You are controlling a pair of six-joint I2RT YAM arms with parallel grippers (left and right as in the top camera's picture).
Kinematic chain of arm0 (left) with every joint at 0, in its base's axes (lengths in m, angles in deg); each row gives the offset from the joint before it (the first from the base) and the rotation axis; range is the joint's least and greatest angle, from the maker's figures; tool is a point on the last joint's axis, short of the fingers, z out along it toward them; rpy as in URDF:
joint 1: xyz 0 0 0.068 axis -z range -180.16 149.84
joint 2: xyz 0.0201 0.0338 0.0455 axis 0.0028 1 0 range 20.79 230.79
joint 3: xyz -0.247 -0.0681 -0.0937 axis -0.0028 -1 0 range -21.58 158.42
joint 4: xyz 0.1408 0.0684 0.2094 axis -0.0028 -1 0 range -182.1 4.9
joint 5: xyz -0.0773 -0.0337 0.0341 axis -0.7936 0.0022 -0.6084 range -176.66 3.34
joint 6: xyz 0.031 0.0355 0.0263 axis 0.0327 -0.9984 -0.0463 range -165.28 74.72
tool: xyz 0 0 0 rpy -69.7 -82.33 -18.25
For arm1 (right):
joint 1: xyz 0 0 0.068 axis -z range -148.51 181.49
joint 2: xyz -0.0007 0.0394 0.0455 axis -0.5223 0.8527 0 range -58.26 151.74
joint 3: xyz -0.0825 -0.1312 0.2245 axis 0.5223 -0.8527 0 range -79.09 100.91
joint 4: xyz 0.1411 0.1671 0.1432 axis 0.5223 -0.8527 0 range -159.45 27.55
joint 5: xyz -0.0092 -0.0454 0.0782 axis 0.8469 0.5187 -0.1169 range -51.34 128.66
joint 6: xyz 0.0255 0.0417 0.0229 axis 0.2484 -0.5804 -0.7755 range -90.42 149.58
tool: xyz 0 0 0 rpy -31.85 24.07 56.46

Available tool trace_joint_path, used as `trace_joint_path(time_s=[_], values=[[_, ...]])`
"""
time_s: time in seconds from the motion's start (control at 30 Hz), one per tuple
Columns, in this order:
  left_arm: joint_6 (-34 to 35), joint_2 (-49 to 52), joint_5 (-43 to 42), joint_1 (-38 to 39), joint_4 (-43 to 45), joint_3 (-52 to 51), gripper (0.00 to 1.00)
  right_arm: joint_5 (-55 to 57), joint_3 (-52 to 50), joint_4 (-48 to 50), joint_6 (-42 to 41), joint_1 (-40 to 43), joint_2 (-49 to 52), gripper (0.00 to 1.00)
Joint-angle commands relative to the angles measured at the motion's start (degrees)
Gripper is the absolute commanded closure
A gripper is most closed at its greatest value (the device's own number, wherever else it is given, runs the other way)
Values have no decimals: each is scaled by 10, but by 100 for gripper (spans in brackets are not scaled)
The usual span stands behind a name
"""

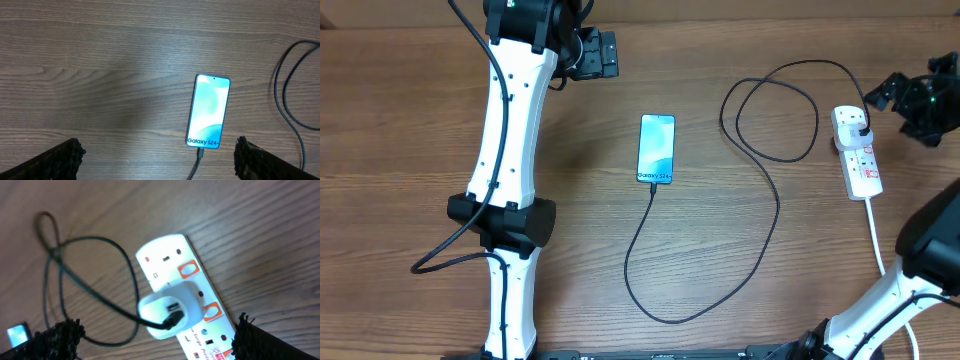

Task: Plug charger to phone and switch on socket
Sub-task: 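Lower the right gripper over the orange switch beside the plugged socket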

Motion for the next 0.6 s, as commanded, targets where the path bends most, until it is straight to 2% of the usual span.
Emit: trace_joint_path(time_s=[0.0,0.13,0.57], values=[[-12,6,8,1,-1,1,0,14,-3,-1,9,-3,1,0],[-12,6,8,1,-1,1,0,44,-3,-2,8,-2,2,0],[-12,6,8,1,-1,1,0,33,-19,-13,33,-7,30,0]])
